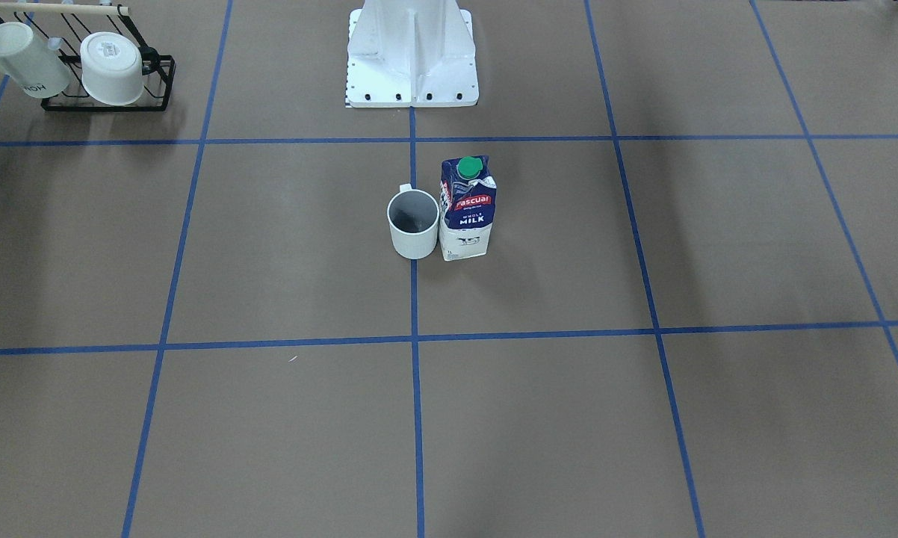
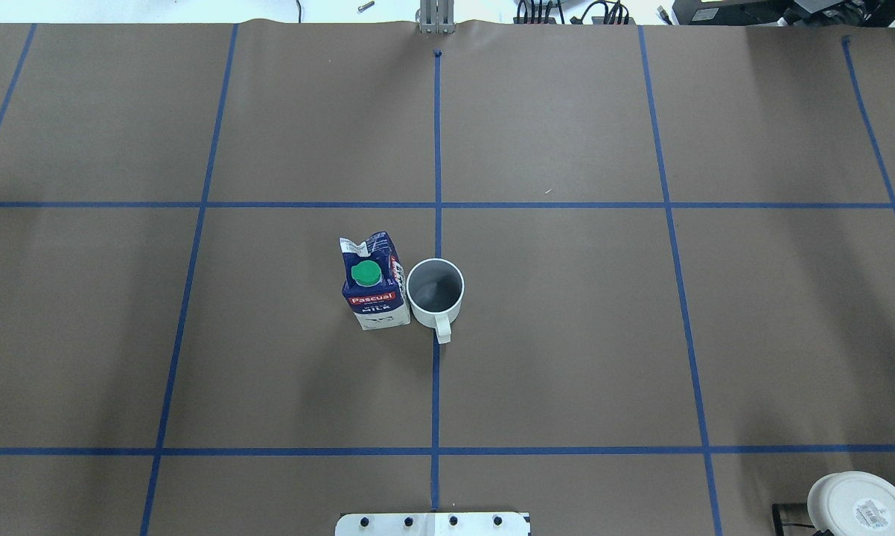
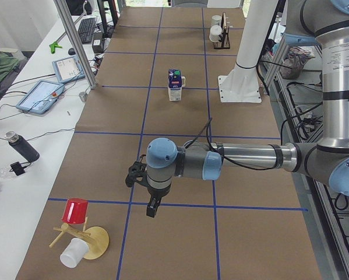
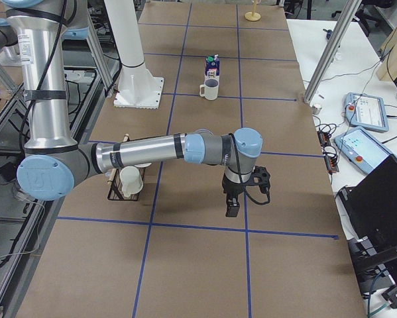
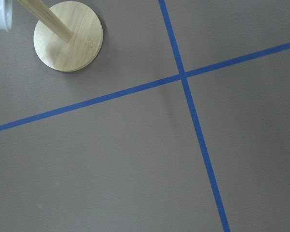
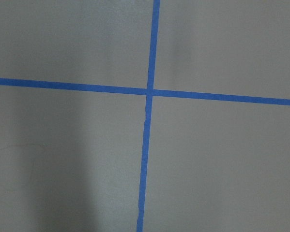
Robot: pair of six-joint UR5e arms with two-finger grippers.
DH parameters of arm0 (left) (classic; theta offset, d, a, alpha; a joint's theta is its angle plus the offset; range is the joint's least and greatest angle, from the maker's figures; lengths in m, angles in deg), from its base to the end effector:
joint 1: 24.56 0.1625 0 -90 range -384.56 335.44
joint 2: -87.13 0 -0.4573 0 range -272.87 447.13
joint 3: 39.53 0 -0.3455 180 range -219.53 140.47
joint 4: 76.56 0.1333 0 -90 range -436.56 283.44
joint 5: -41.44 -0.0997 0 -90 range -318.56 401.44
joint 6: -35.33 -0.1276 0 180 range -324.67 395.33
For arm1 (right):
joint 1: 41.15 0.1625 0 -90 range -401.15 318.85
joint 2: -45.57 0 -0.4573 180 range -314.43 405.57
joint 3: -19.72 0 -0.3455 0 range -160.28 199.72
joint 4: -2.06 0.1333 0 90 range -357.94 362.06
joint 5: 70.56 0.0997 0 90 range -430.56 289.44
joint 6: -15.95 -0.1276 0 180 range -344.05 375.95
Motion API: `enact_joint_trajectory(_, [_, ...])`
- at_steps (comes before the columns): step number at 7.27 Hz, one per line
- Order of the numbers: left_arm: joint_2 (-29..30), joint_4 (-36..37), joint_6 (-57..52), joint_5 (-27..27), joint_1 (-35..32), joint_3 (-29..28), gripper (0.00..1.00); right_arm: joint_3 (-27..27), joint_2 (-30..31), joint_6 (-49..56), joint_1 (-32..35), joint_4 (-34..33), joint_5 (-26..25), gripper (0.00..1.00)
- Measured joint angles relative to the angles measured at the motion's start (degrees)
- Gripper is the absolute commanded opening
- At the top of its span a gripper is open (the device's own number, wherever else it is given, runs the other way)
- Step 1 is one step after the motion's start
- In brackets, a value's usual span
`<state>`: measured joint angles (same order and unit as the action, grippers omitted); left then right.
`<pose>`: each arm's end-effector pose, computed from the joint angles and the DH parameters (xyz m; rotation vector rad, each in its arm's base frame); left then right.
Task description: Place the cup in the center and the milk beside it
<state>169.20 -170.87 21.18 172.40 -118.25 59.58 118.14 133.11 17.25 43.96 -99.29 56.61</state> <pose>-0.0747 -0.3868 0.6947 0.2017 0.6928 0.2088 0.0170 -0.4609 0.6567 -0.0282 -0.6485 -0.1016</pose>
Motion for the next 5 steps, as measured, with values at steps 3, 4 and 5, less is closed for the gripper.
enact_joint_trajectory(3, [-0.5, -0.02, 0.0, 0.0, -0.03, 0.14, 0.99, 0.1, 0.0, -0.07, -0.56, 0.66, 0.2, 1.0])
enact_joint_trajectory(4, [-0.55, -0.03, 0.0, 0.02, -0.02, 0.17, 0.99, 0.13, 0.0, -0.07, -0.6, 0.7, 0.24, 1.0])
enact_joint_trajectory(5, [-0.57, -0.02, 0.0, 0.06, 0.0, 0.19, 0.99, 0.15, 0.0, -0.07, -0.62, 0.71, 0.26, 1.0])
